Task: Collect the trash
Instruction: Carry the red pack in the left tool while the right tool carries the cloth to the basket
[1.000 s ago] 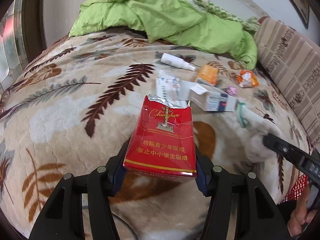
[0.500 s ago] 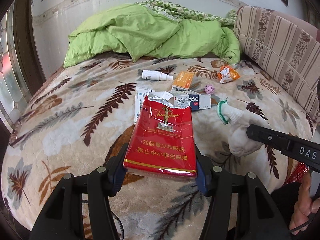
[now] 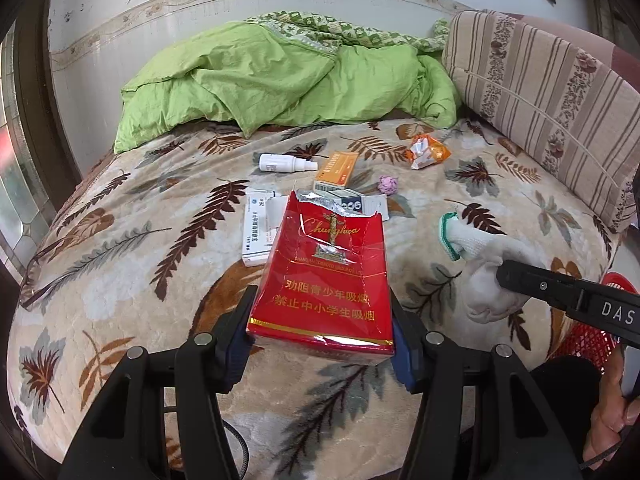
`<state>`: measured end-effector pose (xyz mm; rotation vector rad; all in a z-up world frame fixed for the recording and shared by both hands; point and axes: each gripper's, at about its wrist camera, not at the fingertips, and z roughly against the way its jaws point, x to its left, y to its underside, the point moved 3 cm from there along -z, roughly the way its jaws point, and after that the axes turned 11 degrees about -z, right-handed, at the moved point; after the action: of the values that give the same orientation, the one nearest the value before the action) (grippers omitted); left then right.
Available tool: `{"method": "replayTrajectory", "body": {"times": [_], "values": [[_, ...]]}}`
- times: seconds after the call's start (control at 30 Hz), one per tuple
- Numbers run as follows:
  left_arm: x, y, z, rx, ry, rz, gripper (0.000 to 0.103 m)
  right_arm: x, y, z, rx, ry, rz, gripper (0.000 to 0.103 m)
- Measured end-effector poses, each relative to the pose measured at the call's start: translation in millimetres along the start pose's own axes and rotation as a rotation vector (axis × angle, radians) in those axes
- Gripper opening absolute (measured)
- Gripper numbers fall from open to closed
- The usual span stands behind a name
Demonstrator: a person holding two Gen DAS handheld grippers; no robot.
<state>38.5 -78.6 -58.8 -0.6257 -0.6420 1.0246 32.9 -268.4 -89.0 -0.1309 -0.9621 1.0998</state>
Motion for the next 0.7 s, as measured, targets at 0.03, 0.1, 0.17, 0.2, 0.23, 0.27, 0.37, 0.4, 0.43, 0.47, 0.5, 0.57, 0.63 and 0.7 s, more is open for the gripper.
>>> {"method": "replayTrajectory", "body": {"times": [0.03,0.1,0.17,0.2,0.23,0.27,0.37,0.4,0.43,0.47,0.5,0.57,0.63,0.7], "values": [[-1.5,-0.7,1.5,-0.001,0.007,0.0,0.057,-1.1,0.3,2.5,-0.001,0.0,-0.004,0.018],[-4.5,-2.1,4.6,-0.006,0.018,-0.003,0.057,-3.5,0.4,7.4,-0.004,-0.001,-0.014,0.018],[-7.7,-3.7,8.0,-0.011,0.038,-0.001,0.057,-6.6,0.1,14.0,-0.01,-0.003,-0.026,0.018],[-9.5,-4.6,9.5,-0.011,0.05,0.001,0.057,-8.4,-0.5,18.2,-0.015,-0.006,-0.034,0.018],[-10.2,-5.5,10.2,-0.012,0.057,0.001,0.057,-9.6,-1.2,21.3,-0.019,-0.007,-0.04,0.018],[-12.5,-6.8,12.3,-0.014,0.069,0.0,0.057,-10.8,-1.8,25.5,-0.024,-0.009,-0.045,0.019],[-19.9,-10.9,17.6,-0.023,0.101,-0.009,0.057,-14.3,-4.1,35.9,-0.039,-0.012,-0.058,0.018],[-22.0,-12.5,19.1,-0.025,0.114,-0.01,0.057,-15.5,-4.7,38.7,-0.043,-0.013,-0.063,0.018],[-25.0,-14.1,20.9,-0.028,0.13,-0.011,0.057,-17.1,-5.4,42.4,-0.048,-0.015,-0.069,0.019],[-27.3,-15.3,22.3,-0.029,0.143,-0.011,0.057,-18.8,-5.9,45.8,-0.051,-0.017,-0.075,0.019],[-29.6,-16.6,23.8,-0.03,0.156,-0.011,0.057,-20.5,-6.1,49.3,-0.055,-0.018,-0.079,0.019],[-34.4,-18.2,27.3,-0.03,0.176,-0.011,0.057,-24.0,-6.6,55.1,-0.061,-0.019,-0.086,0.018],[-39.7,-20.6,30.0,-0.032,0.189,-0.014,0.057,-26.7,-6.8,60.3,-0.065,-0.02,-0.094,0.018],[-45.4,-22.3,32.1,-0.034,0.201,-0.02,0.057,-30.5,-7.8,66.4,-0.074,-0.021,-0.104,0.019]]}}
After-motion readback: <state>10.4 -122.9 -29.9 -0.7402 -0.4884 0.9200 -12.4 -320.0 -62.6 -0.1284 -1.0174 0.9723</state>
